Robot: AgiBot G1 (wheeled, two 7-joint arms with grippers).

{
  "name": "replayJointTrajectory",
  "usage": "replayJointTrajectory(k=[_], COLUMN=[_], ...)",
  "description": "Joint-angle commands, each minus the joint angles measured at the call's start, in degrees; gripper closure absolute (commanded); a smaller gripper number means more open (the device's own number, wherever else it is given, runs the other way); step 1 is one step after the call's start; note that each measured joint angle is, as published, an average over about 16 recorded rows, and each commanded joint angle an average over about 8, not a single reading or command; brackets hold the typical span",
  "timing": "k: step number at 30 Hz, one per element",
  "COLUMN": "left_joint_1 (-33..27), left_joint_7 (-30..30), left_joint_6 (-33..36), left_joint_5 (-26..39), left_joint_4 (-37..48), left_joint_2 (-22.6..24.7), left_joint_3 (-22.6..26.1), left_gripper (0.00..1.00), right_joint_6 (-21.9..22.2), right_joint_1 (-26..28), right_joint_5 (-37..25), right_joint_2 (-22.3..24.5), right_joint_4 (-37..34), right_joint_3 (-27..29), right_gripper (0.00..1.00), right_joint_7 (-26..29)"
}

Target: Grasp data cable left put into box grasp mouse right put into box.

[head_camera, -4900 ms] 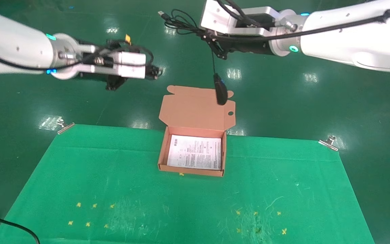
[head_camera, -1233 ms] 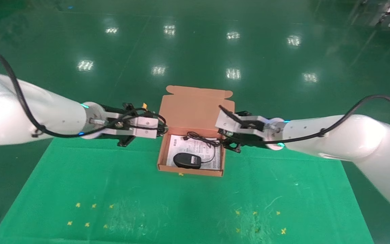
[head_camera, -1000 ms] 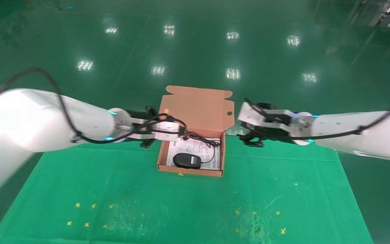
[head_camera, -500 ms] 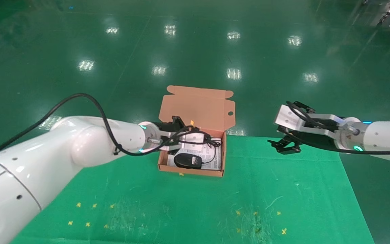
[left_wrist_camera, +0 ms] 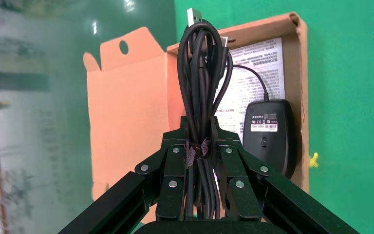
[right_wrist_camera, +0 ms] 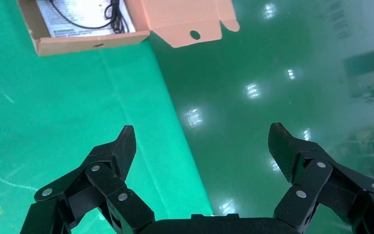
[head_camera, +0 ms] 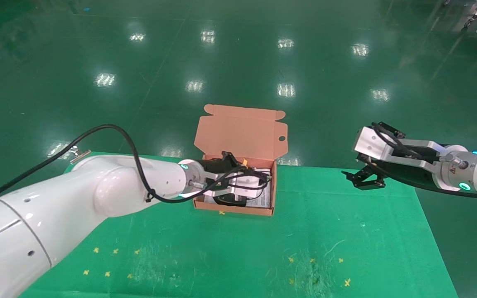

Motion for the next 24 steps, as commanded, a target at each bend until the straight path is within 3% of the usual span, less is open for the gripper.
replayJointTrajectory(k=[1, 24], left_joint_1=[-0.1, -1.27], left_joint_7=[0.56, -0.48], left_joint_6=[-0.36, -1.97], left_joint_5=[-0.56, 0.07], left_joint_4=[-0.02, -2.43], left_joint_2=[0.04, -1.86], left_joint_3=[0.76, -0.18], left_gripper=[0.01, 0.0], right_joint_6=[0.16, 0.74], right_joint_1=[0.05, 1.48], right_joint_5=[-0.18, -0.55], right_joint_2=[0.35, 0.23], right_joint_4=[0.45, 0.34], right_joint_3=[0.01, 0.81], right_gripper=[0.0, 0.0], right_joint_7=[0.4, 0.03])
